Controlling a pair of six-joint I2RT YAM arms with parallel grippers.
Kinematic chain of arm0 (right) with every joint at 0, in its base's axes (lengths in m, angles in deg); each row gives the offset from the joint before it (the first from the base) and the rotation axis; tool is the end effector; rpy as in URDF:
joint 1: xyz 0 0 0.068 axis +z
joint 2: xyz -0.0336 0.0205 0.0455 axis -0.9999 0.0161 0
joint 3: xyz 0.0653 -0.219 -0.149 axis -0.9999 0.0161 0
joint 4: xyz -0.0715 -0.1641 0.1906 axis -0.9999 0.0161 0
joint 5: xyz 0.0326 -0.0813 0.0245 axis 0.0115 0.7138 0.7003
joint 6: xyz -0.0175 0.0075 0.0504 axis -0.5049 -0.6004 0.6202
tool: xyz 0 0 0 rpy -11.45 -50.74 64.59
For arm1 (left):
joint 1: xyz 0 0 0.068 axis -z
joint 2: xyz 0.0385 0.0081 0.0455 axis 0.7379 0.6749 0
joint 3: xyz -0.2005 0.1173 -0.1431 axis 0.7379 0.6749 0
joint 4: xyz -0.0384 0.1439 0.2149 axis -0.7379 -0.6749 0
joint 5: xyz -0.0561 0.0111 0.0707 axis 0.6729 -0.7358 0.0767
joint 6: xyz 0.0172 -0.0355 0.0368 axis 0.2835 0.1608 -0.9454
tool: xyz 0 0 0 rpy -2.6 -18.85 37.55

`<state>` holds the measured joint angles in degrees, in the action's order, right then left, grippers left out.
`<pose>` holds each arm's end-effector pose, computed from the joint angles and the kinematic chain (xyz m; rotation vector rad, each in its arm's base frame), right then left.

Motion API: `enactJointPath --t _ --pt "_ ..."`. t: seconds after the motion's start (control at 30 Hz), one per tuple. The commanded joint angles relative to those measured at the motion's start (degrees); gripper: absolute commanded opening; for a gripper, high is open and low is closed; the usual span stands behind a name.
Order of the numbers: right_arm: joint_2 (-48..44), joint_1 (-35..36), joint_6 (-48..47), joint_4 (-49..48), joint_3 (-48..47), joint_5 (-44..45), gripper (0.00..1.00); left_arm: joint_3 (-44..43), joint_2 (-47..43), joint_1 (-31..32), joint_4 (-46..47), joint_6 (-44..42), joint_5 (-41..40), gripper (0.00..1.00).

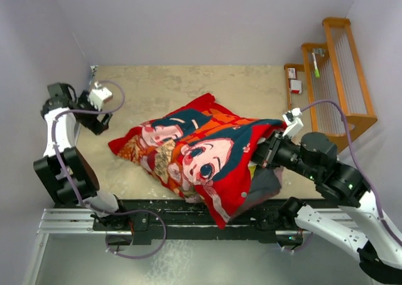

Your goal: Remove the pillowcase from the pillow

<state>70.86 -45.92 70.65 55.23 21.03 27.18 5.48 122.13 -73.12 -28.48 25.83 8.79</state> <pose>0.0796 0.0768 0.4054 0.1360 1.9664 1.2029 0.2937 0.1224 0.2579 0.8358 2.3236 -0.0314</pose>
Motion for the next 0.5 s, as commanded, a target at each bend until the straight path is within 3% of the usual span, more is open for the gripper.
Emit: enactJointPath --t 0.0,0.13,0.23,0.33,0.47 --pt "7.6 -0.3 -4.0 -10.9 -4.1 -4.4 0.00 -19.1 -8.2 5.9 -21.7 3.6 22.5 0.99" --pt "20.5 0.2 -11.5 -15.6 -9.9 -10.0 0.00 -28.7 -10.4 20.6 -22.6 15.8 27.3 0.99" --pt "26.7 2.3 -12.8 -16.6 -15.1 -6.9 0.00 -33.7 -10.4 30.0 -18.2 26.7 28.1 0.99" --pt "30.4 2.5 -10.6 -18.1 -19.4 -3.3 0.00 -38.1 -9.5 37.0 -21.0 31.2 29.3 0.99" --pt "35.5 3.1 -5.3 -22.9 -23.0 0.5 0.00 -32.1 -18.3 42.5 -15.9 32.2 30.0 0.99"
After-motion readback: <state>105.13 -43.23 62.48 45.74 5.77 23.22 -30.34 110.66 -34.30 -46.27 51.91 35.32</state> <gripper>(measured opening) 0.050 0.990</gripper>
